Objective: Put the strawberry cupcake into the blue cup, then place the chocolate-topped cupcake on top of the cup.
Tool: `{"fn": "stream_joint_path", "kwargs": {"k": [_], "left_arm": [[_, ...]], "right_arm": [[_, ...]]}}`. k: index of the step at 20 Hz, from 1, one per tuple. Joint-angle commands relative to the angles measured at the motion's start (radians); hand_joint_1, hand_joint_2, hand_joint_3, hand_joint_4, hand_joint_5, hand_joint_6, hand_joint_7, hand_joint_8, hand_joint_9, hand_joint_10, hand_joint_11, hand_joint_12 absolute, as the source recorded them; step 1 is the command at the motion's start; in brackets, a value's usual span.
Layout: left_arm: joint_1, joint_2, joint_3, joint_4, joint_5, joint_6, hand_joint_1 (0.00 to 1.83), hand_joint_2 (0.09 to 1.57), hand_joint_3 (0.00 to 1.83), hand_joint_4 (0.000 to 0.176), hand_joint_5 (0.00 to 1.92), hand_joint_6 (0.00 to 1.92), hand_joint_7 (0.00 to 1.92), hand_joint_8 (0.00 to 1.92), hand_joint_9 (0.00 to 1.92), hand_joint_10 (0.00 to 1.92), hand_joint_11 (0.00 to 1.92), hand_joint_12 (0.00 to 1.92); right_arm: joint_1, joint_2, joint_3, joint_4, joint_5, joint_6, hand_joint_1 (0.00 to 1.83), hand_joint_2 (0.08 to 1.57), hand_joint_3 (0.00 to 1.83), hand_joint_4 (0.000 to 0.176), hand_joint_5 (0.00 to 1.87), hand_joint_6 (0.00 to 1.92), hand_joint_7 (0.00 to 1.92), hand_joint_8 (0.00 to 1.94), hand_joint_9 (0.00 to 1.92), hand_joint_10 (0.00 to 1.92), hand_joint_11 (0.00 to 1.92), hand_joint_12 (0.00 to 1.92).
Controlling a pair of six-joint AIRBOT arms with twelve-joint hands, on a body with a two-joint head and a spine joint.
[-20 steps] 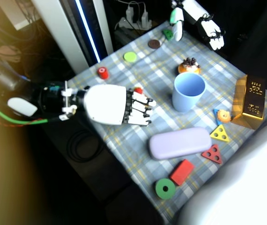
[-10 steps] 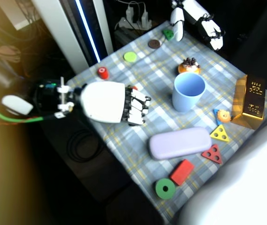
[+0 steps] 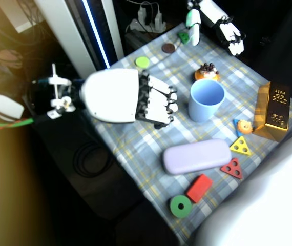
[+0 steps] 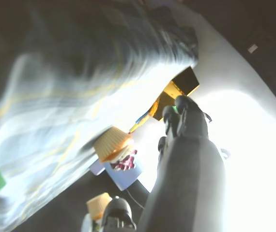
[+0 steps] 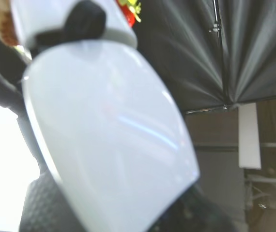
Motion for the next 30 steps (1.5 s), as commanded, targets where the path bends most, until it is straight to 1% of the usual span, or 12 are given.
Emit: {"fn": "stream_joint_path", "kwargs": {"k": [1, 3, 5, 7, 8, 10, 13, 14, 16, 23, 28, 30], "left_arm": [[-0.004, -0.002, 0.008, 0.054, -0.096, -0.005, 0.09, 1.07, 0.00, 0.067, 0.19, 0.01, 0.16, 0.01, 0.21, 0.01, 0.02, 0.29], [-0.006, -0.002, 0.010, 0.054, -0.092, -0.005, 0.08, 1.05, 0.00, 0.085, 0.20, 0.00, 0.19, 0.00, 0.26, 0.00, 0.02, 0.49], [-0.008, -0.001, 0.010, 0.054, -0.086, -0.005, 0.07, 1.02, 0.00, 0.107, 0.20, 0.00, 0.16, 0.00, 0.20, 0.01, 0.00, 0.37], [-0.011, -0.004, 0.014, 0.054, -0.080, -0.005, 0.07, 1.03, 0.00, 0.095, 0.20, 0.00, 0.17, 0.00, 0.21, 0.01, 0.00, 0.34], [-0.012, -0.007, 0.016, 0.054, -0.075, -0.005, 0.07, 1.04, 0.00, 0.094, 0.20, 0.00, 0.16, 0.00, 0.23, 0.01, 0.01, 0.35], [-0.012, -0.007, 0.019, 0.055, -0.066, -0.005, 0.07, 1.06, 0.01, 0.085, 0.17, 0.00, 0.16, 0.00, 0.21, 0.00, 0.00, 0.30], [-0.012, -0.006, 0.019, 0.055, -0.063, -0.005, 0.06, 1.07, 0.01, 0.083, 0.18, 0.00, 0.19, 0.01, 0.26, 0.01, 0.05, 0.34], [-0.012, -0.006, 0.019, 0.055, -0.064, -0.005, 0.05, 1.07, 0.00, 0.088, 0.17, 0.00, 0.17, 0.00, 0.23, 0.00, 0.03, 0.33], [-0.015, -0.007, 0.021, 0.056, -0.055, -0.005, 0.08, 1.07, 0.00, 0.074, 0.19, 0.01, 0.19, 0.01, 0.23, 0.00, 0.02, 0.33], [-0.016, -0.005, 0.020, 0.061, -0.060, -0.005, 0.07, 1.06, 0.00, 0.100, 0.16, 0.00, 0.15, 0.00, 0.18, 0.00, 0.00, 0.22], [-0.014, 0.008, 0.009, 0.067, -0.071, -0.005, 0.07, 1.06, 0.00, 0.100, 0.16, 0.00, 0.15, 0.00, 0.18, 0.00, 0.00, 0.22], [-0.047, 0.036, 0.048, 0.089, -0.002, -0.005, 0.07, 1.06, 0.00, 0.100, 0.16, 0.00, 0.15, 0.00, 0.18, 0.00, 0.00, 0.22]], "right_arm": [[0.023, 0.000, 0.007, 0.041, 0.110, 0.007, 1.19, 1.16, 0.00, 0.000, 0.83, 1.13, 0.94, 1.14, 1.03, 0.37, 0.82, 1.08], [0.062, -0.012, 0.018, 0.022, 0.094, 0.007, 1.23, 1.15, 0.00, 0.000, 0.83, 1.05, 1.02, 1.09, 1.14, 0.45, 0.87, 1.16], [0.100, -0.037, 0.037, 0.008, 0.082, 0.007, 1.14, 1.11, 0.00, 0.000, 0.97, 0.98, 1.02, 0.33, 1.01, 0.46, 0.69, 1.21], [0.123, -0.065, 0.055, 0.005, 0.080, 0.007, 1.08, 1.11, 0.00, 0.013, 0.98, 0.98, 1.07, 0.11, 0.97, 0.45, 0.60, 1.26], [0.139, -0.086, 0.068, 0.001, 0.077, 0.007, 1.15, 1.10, 0.00, 0.000, 1.02, 0.91, 0.96, 0.68, 0.81, 1.25, 0.60, 1.79], [0.158, -0.114, 0.087, -0.001, 0.072, 0.007, 1.15, 1.05, 0.00, 0.000, 1.13, 0.72, 0.91, 1.37, 0.88, 1.78, 0.87, 1.92], [0.200, -0.163, 0.122, -0.009, 0.059, 0.023, 1.12, 1.11, 0.00, 0.000, 0.98, 0.97, 0.87, 0.91, 0.83, 1.26, 0.74, 1.67], [0.216, -0.177, 0.137, -0.022, 0.054, 0.037, 1.01, 1.05, 0.00, 0.000, 0.77, 0.61, 0.87, 0.71, 0.88, 1.02, 0.79, 1.45], [0.232, -0.206, 0.164, -0.037, 0.044, 0.051, 0.96, 1.08, 0.00, 0.000, 0.63, 0.13, 0.84, 0.58, 0.77, 1.20, 0.67, 1.65], [0.227, -0.264, 0.195, -0.062, 0.009, 0.076, 0.88, 1.02, 0.00, 0.000, 0.65, 0.00, 1.09, 0.19, 0.92, 0.94, 0.75, 1.48], [0.218, -0.191, 0.120, -0.070, 0.008, 0.028, 0.88, 1.02, 0.00, 0.000, 0.65, 0.00, 1.10, 0.18, 0.92, 0.94, 0.75, 1.48], [-0.003, 0.058, -0.125, 0.115, 0.099, -0.244, 0.88, 1.02, 0.00, 0.000, 0.65, 0.00, 1.10, 0.16, 0.92, 0.94, 0.75, 1.48]]}}
